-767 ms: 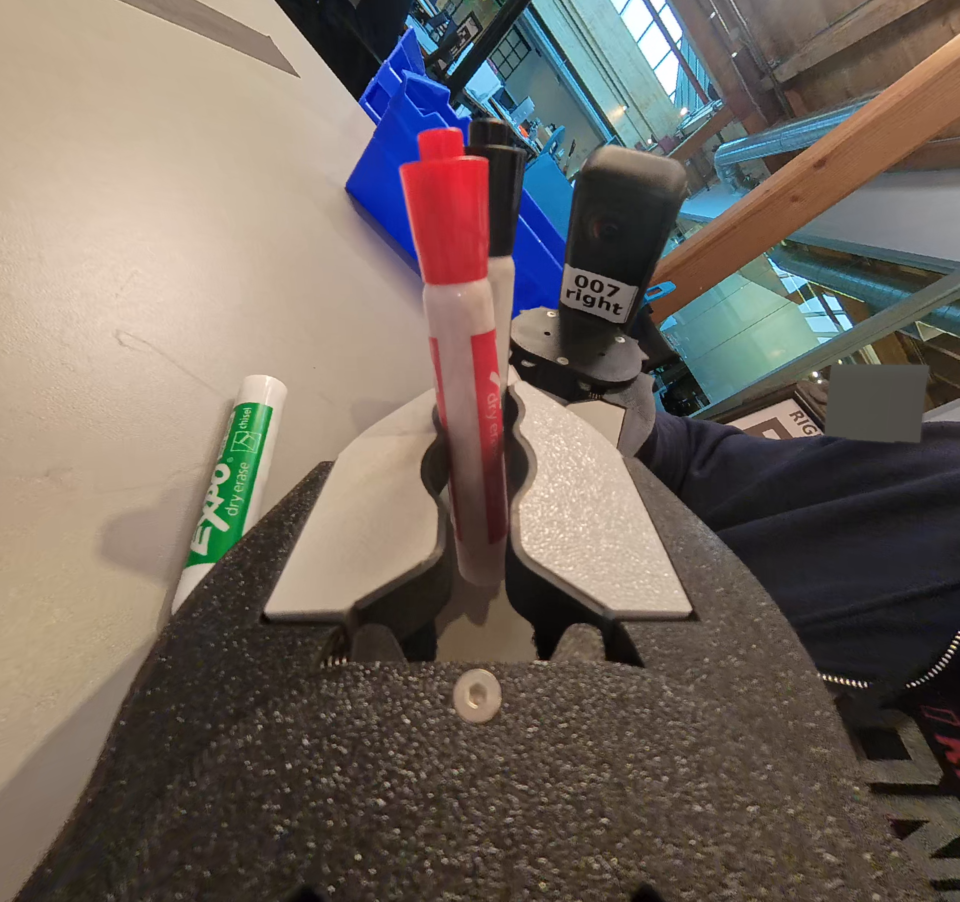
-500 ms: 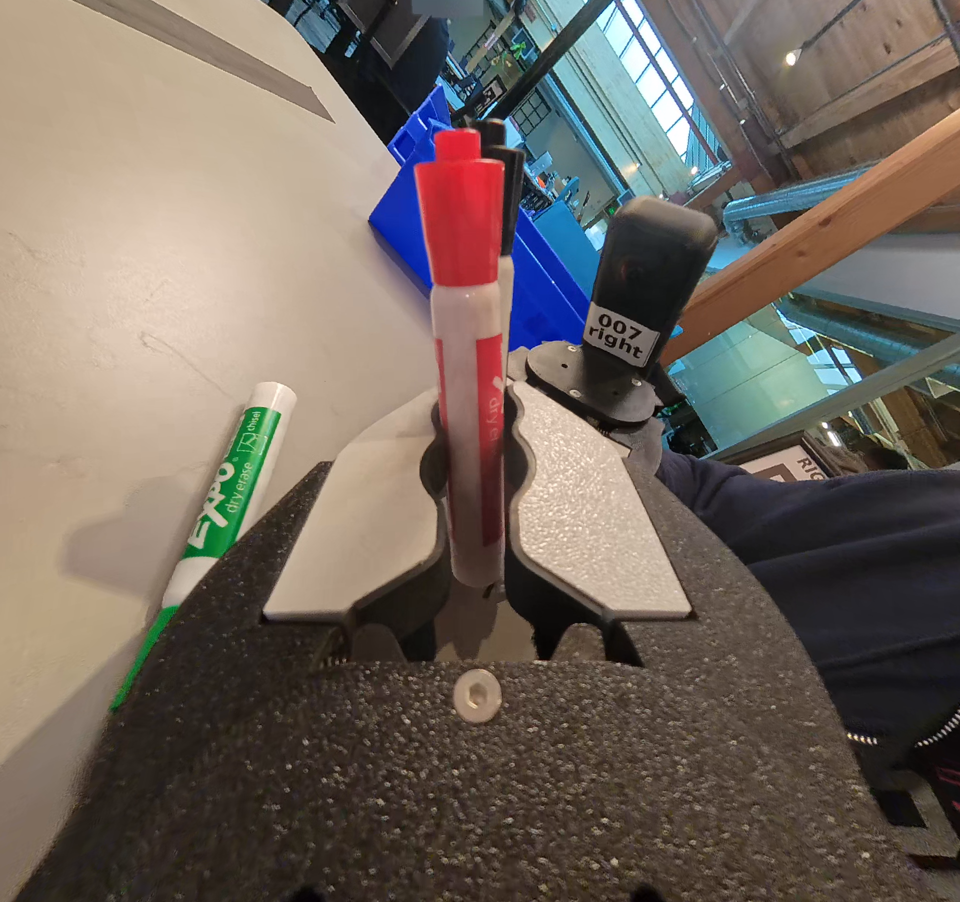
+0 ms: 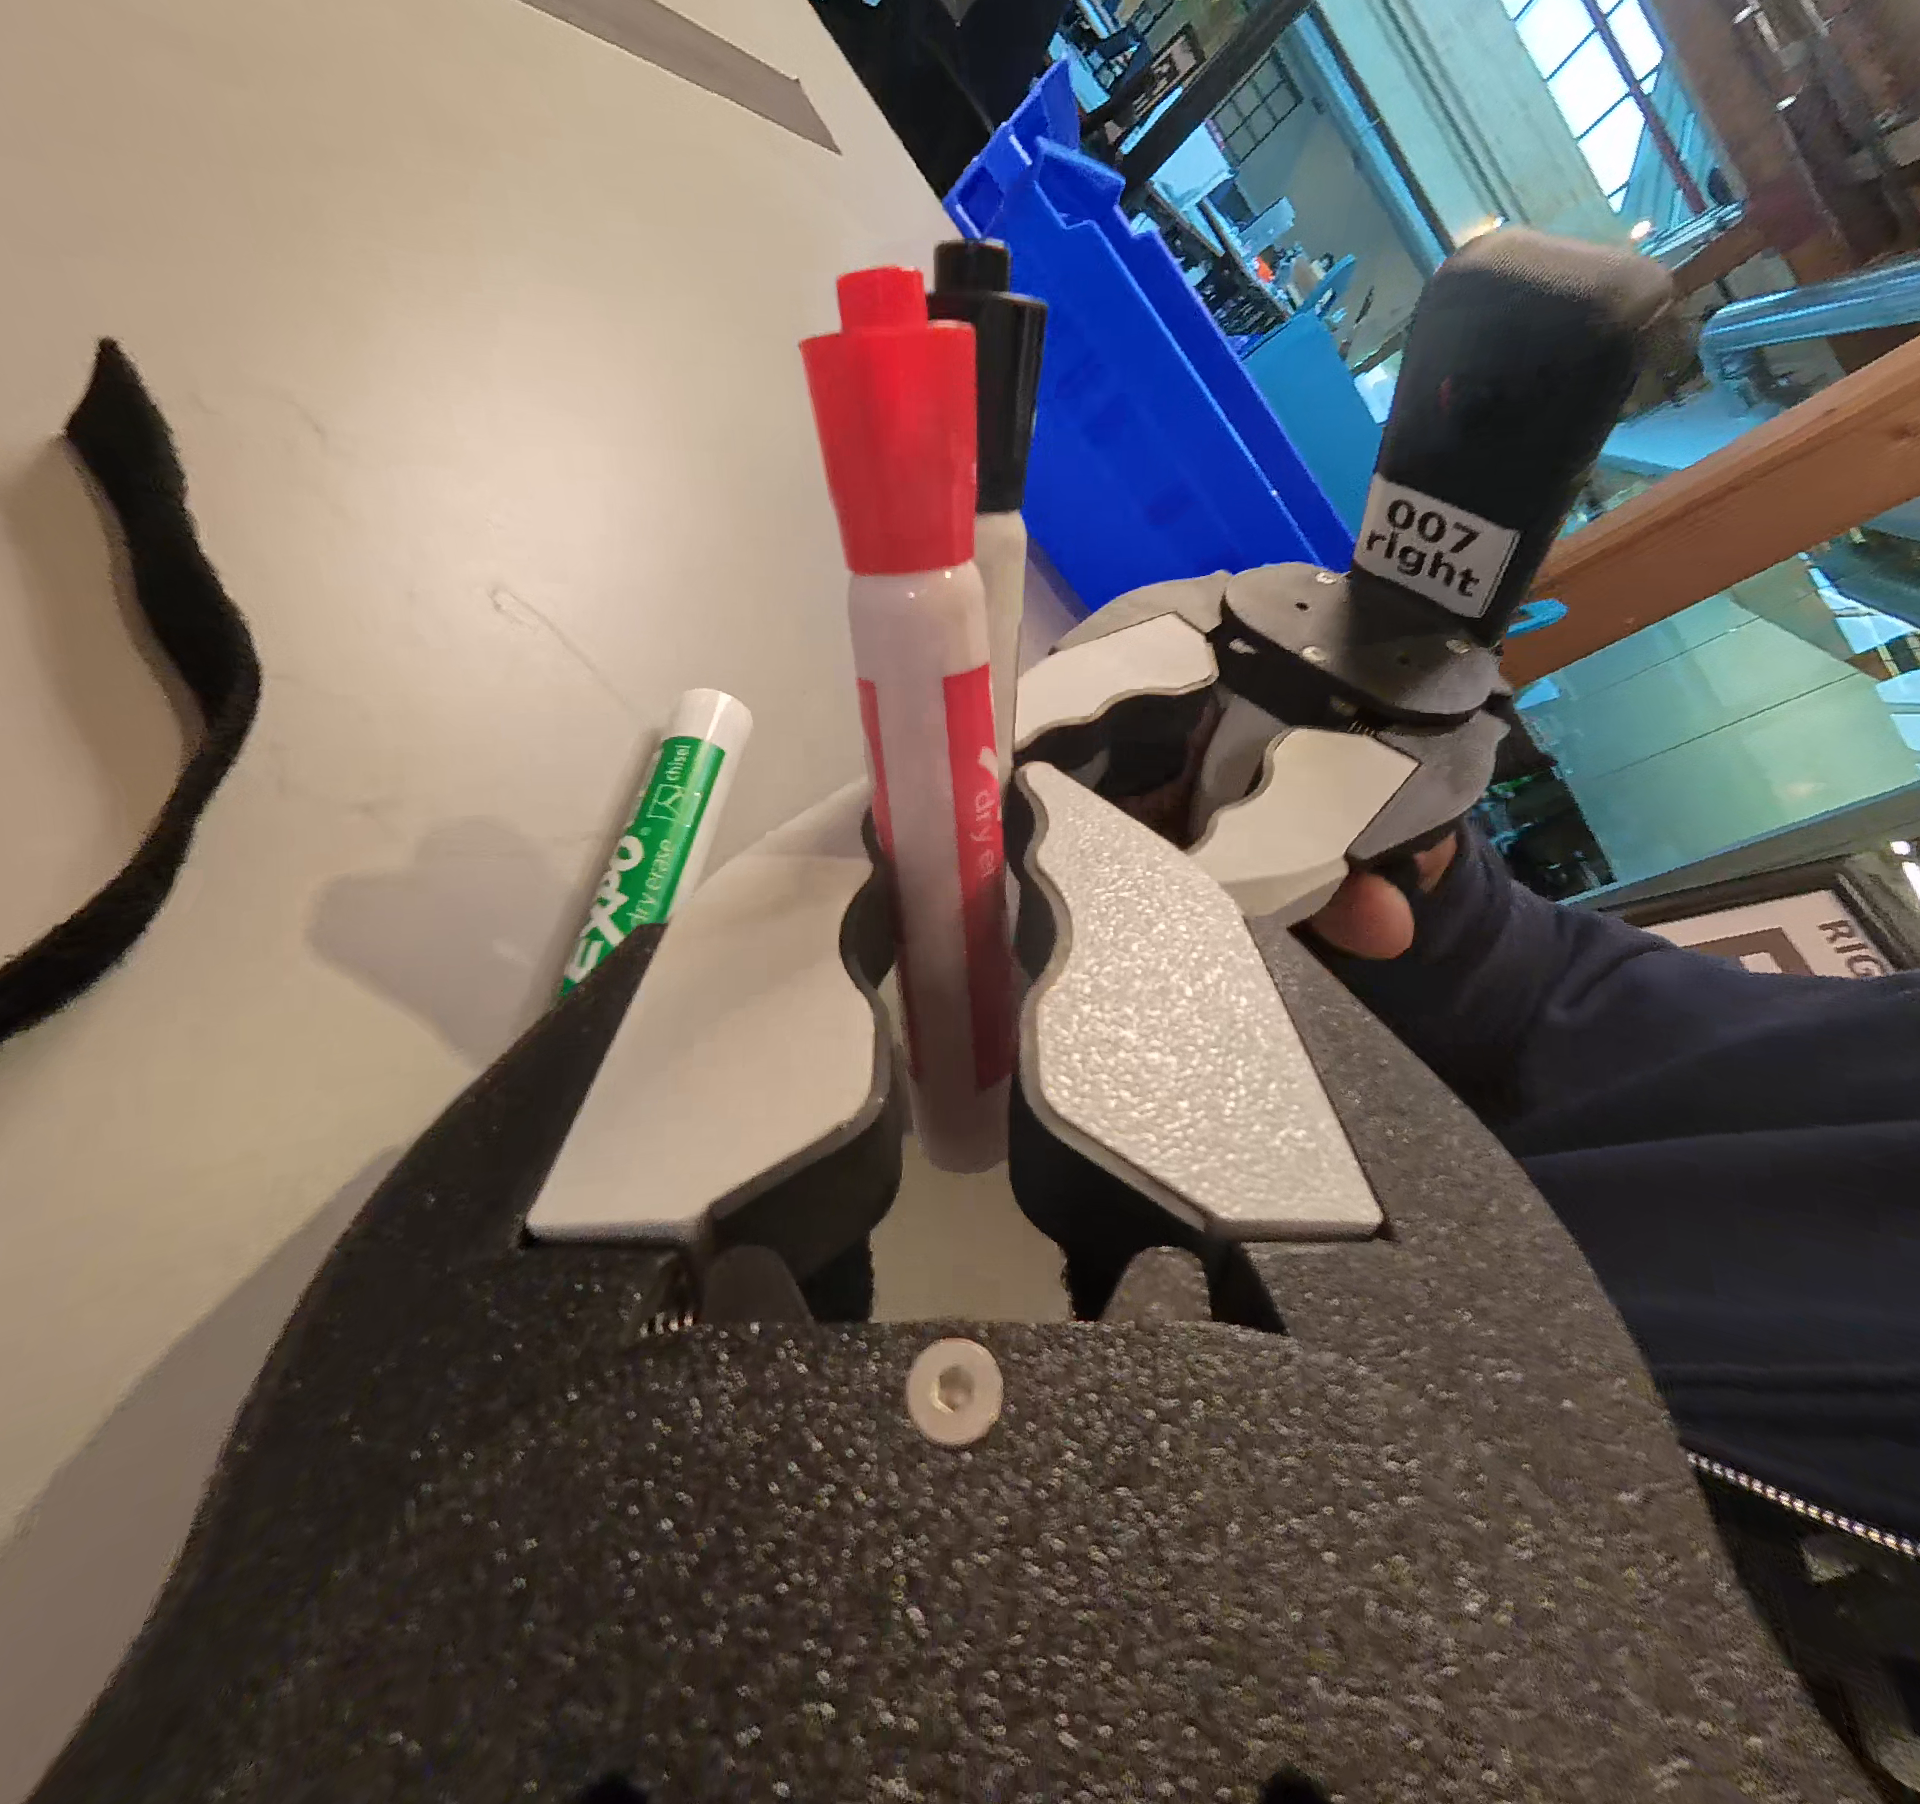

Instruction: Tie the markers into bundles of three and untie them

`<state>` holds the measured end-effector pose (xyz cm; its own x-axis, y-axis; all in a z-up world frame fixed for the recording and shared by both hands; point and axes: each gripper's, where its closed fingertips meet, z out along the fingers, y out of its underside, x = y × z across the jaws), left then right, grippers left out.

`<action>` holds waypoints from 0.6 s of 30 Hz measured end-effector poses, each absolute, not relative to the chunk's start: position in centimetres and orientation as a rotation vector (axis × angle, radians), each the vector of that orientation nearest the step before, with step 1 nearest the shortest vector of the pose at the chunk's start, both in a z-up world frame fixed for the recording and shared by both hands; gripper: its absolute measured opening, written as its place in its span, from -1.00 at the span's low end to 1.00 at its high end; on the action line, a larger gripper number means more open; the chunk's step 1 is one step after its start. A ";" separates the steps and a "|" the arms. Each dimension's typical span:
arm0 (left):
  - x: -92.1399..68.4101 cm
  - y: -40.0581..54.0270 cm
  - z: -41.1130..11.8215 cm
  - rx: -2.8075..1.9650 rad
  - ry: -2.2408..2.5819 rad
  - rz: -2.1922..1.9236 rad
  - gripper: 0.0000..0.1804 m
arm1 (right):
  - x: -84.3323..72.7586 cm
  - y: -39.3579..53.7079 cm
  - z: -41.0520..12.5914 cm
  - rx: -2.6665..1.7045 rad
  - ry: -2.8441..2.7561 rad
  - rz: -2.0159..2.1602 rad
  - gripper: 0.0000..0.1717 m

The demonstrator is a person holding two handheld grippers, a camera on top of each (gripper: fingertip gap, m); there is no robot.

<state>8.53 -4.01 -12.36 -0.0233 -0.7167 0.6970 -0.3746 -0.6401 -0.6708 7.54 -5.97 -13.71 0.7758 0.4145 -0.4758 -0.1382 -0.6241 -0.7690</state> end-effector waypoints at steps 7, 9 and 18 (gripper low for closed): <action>8.5 -4.0 -14.0 -2.027 1.223 -1.562 -0.78 | 9.6 -4.3 -13.2 -2.058 0.027 0.832 -0.43; 8.5 -4.2 -14.4 -2.025 1.256 -1.514 -0.78 | 9.3 -3.8 -13.2 -2.056 0.061 0.843 -0.40; 8.8 -5.2 -15.7 -1.986 1.375 -1.346 -0.77 | 7.9 -2.2 -13.5 -2.070 0.182 0.875 -0.17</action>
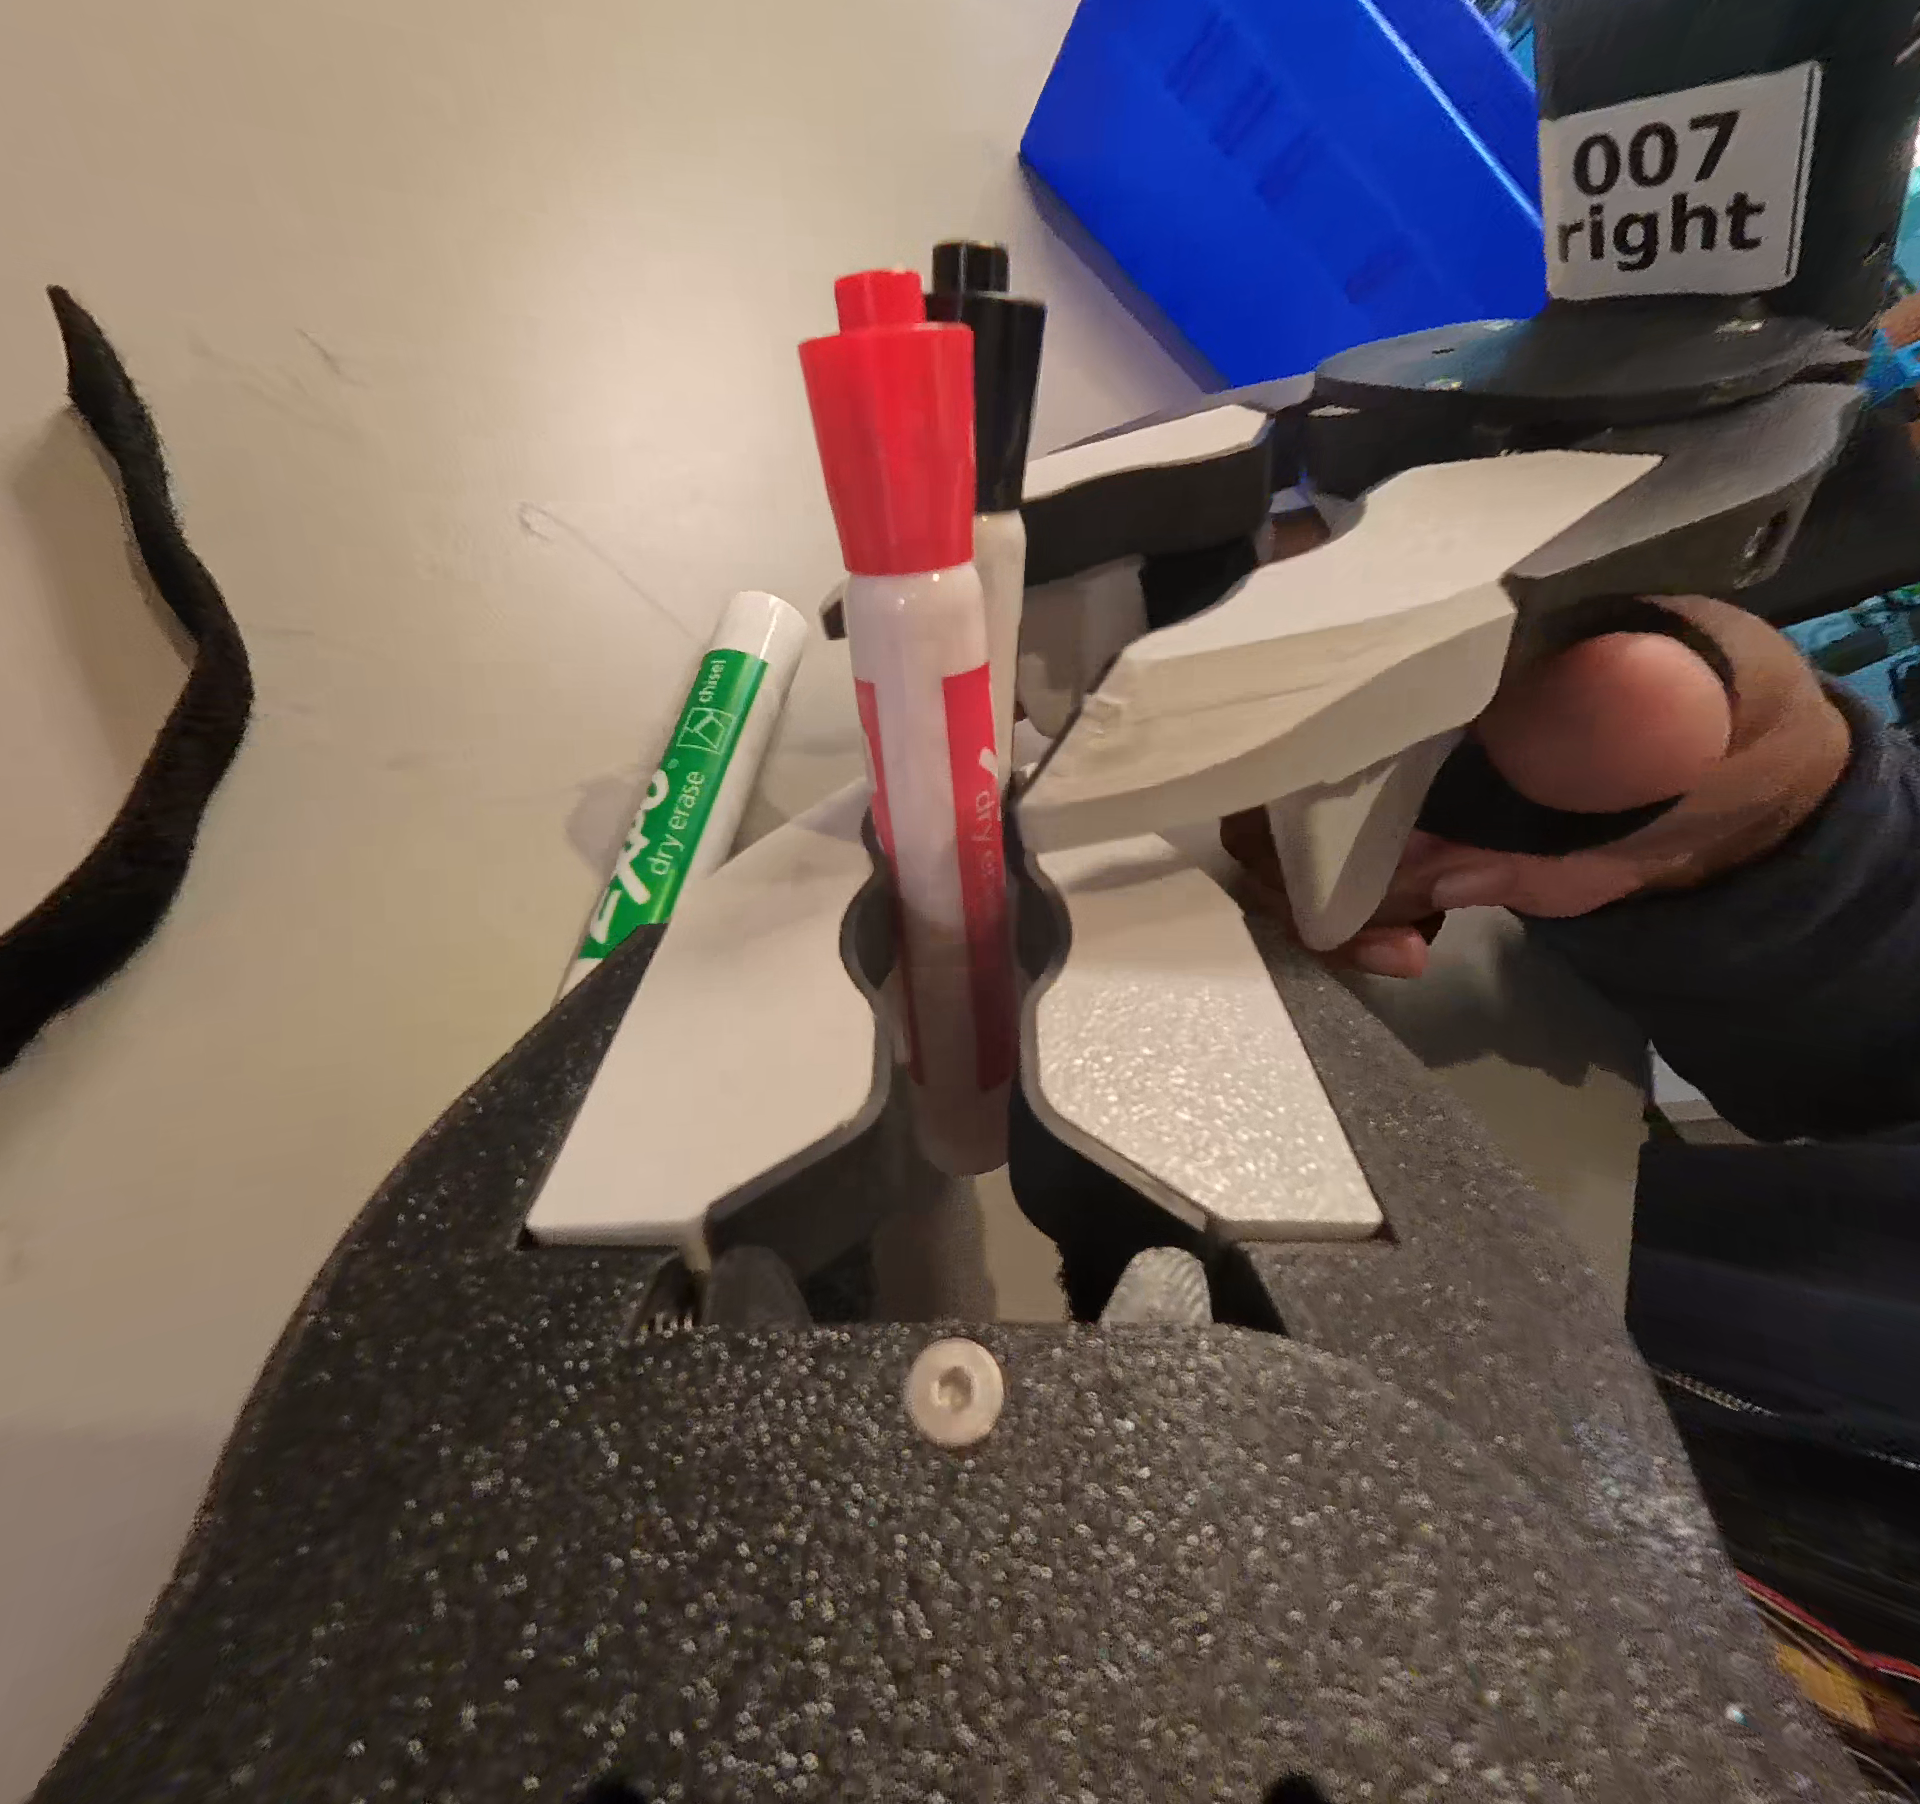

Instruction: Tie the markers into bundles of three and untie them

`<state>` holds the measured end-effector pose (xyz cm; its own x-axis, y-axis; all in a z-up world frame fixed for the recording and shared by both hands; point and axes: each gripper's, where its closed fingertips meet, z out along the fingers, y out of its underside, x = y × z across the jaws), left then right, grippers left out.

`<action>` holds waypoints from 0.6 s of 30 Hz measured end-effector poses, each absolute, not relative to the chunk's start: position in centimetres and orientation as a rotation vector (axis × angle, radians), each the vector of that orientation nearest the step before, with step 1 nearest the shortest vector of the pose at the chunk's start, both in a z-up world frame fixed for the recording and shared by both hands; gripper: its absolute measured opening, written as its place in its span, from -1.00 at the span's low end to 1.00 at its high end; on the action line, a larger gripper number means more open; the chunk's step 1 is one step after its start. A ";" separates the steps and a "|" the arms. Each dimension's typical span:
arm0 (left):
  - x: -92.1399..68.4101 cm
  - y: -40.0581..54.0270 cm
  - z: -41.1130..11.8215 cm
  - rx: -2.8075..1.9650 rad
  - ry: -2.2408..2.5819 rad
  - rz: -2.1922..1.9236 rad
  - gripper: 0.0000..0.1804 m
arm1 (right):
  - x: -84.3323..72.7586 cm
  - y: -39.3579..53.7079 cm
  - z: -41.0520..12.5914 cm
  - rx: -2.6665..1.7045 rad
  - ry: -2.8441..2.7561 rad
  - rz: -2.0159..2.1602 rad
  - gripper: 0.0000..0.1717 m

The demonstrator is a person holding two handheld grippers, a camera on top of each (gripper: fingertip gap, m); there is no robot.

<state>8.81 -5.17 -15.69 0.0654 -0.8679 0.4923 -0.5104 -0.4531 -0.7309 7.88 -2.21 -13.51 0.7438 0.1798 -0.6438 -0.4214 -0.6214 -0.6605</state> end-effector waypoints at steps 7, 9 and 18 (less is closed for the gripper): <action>8.9 -5.3 -16.0 -1.935 1.420 -1.229 -0.77 | 7.2 -1.9 -13.9 -2.083 0.212 0.920 -0.25; 8.8 -5.3 -16.1 -1.931 1.430 -1.211 -0.77 | 7.1 -1.9 -13.8 -2.075 0.210 0.946 -0.38; 8.6 -5.7 -16.5 -1.962 1.479 -1.251 -0.78 | 6.8 -2.2 -14.1 -2.050 0.199 1.031 -0.62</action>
<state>8.63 -5.73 -16.53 0.0489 -0.9059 0.4207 -0.5650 -0.3725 -0.7362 6.75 -2.15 -14.07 0.6533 0.2042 -0.7291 -0.4613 -0.6562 -0.5972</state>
